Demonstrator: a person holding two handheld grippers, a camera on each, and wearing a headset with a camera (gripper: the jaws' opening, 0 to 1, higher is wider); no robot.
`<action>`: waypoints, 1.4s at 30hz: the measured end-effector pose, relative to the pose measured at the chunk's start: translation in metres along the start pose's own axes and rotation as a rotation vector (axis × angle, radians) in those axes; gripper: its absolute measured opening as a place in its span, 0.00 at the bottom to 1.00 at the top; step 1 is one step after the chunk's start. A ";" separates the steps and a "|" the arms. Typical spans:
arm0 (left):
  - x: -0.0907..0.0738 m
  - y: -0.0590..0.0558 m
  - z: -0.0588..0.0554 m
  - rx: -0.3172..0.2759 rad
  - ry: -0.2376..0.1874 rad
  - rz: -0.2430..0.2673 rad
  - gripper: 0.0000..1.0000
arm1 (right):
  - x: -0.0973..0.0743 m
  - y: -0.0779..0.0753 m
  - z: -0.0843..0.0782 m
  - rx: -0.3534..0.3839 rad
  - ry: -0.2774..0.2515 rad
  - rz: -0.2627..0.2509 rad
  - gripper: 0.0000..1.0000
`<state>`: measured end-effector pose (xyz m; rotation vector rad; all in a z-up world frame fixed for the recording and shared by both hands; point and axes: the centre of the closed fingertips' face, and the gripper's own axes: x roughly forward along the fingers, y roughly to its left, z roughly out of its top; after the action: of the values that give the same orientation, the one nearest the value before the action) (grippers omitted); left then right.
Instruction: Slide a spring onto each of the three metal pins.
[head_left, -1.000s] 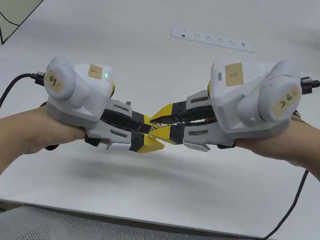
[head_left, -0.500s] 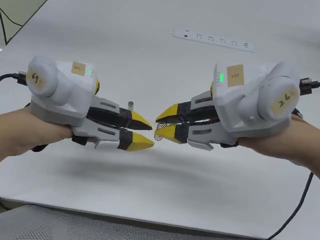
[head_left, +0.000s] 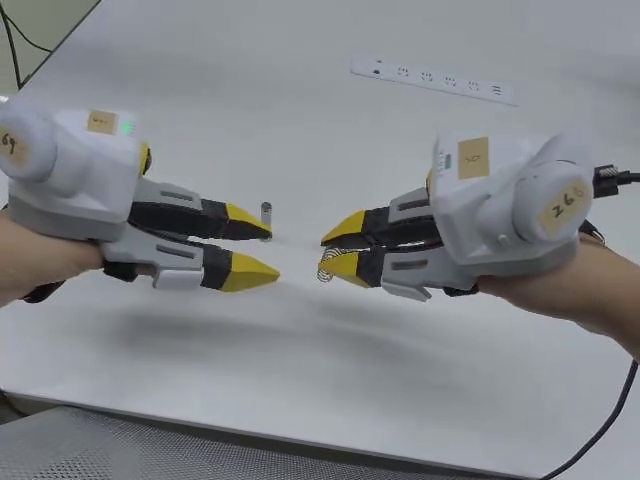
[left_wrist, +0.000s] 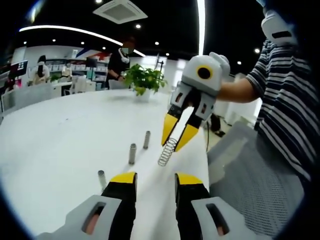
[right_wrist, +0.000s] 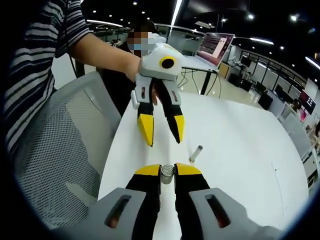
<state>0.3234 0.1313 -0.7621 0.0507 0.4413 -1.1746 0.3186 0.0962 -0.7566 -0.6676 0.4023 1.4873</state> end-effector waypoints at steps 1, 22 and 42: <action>-0.002 0.001 0.000 -0.002 0.000 0.004 0.24 | 0.001 0.000 -0.002 -0.002 0.005 -0.001 0.07; -0.032 0.024 -0.017 -0.041 -0.001 0.145 0.53 | 0.005 -0.003 -0.016 0.005 0.040 -0.011 0.07; -0.045 0.036 -0.024 -0.089 -0.059 0.239 0.98 | 0.016 -0.011 -0.006 0.004 0.038 0.000 0.07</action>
<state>0.3347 0.1916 -0.7745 -0.0085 0.4230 -0.9183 0.3314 0.1054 -0.7692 -0.6934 0.4344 1.4752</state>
